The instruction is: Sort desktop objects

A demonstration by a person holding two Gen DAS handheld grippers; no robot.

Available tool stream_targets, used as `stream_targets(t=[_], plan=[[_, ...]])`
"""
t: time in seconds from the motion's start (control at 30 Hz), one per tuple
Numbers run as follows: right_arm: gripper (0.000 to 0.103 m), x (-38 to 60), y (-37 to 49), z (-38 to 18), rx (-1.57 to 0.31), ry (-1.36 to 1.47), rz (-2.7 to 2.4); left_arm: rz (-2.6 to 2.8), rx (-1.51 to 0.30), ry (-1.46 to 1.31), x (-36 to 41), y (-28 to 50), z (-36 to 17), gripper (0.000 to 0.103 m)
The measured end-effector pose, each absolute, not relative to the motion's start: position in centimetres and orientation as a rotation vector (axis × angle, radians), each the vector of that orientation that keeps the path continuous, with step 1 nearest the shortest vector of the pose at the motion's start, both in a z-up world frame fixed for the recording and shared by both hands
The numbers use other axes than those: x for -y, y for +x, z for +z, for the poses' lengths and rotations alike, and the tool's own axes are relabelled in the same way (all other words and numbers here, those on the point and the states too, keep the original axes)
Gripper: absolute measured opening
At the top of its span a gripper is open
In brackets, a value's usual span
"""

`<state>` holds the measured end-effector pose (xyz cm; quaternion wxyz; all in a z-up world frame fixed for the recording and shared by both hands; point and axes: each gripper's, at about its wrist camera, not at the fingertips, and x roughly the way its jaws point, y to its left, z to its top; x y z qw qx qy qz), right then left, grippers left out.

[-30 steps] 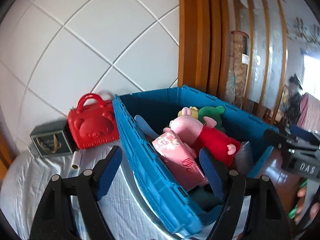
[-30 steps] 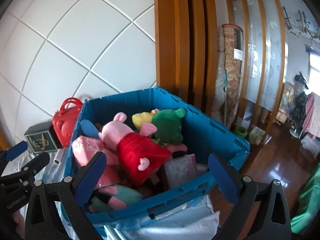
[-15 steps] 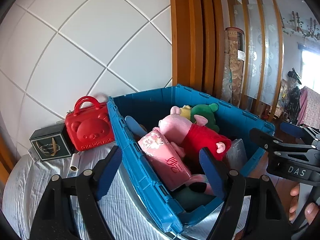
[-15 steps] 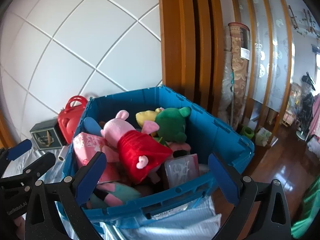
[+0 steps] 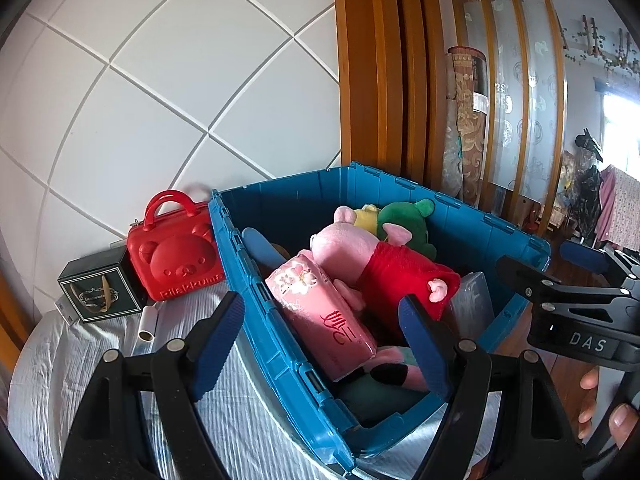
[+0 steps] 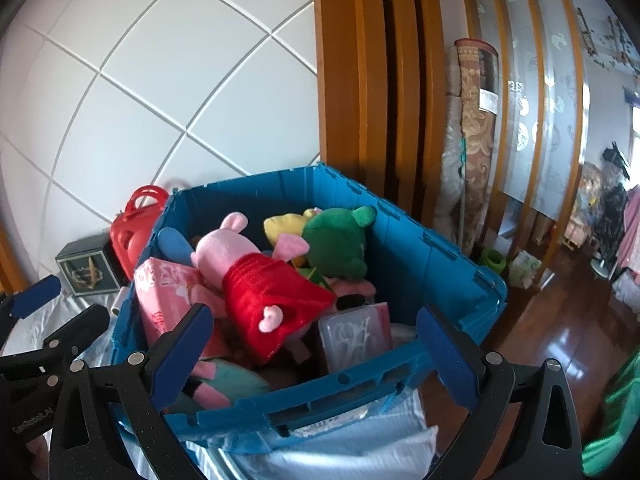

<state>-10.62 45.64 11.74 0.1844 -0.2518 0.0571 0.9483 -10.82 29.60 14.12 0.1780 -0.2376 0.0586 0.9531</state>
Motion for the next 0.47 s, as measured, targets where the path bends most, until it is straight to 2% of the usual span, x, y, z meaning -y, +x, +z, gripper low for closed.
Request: stream_targets(t=[0.47], plan=[[0.103,-45.82,-11.04,11.42,-0.132,-0.711,2.652,2.687,-0.164,-0.692,-29.67,-11.29,13.98,0.079]])
